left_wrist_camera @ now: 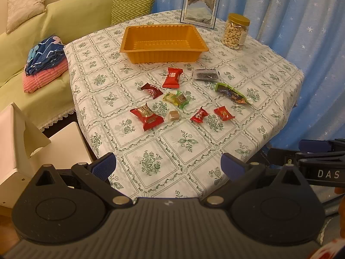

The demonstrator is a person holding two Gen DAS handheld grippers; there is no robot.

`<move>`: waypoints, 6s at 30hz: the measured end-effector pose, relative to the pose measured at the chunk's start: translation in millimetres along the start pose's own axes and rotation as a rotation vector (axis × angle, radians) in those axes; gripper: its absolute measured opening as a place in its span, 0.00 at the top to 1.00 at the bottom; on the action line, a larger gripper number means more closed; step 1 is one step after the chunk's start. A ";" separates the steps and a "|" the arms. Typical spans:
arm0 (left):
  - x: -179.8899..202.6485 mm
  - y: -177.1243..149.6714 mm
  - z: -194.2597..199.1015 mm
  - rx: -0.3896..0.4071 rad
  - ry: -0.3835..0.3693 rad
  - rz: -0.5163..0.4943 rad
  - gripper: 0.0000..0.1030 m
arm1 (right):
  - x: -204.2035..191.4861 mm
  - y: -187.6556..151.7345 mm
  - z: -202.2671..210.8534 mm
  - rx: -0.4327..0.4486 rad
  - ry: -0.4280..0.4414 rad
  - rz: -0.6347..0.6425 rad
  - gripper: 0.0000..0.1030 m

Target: Organize snacks

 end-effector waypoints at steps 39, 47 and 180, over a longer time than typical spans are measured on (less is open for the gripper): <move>-0.1 -1.1 3.6 0.006 0.000 0.000 0.00 | -6.2 -1.1 4.8 0.008 0.006 0.007 0.20; -0.3 -1.3 3.9 0.007 0.001 -0.001 0.00 | -7.0 -0.3 6.2 0.009 0.009 0.009 0.20; -48.9 60.8 -196.3 -0.079 0.109 0.141 0.68 | 52.0 98.7 -165.7 0.017 0.097 0.101 0.80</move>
Point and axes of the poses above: each gripper's, at about its wrist camera, not at the fingertips, and z roughly against the way its jaws point, x to its right, y to its top, the point moved 4 cm from there along -z, roughly the way its jaws point, and after that the axes turned 7 degrees about -z, right-handed, at the moved point
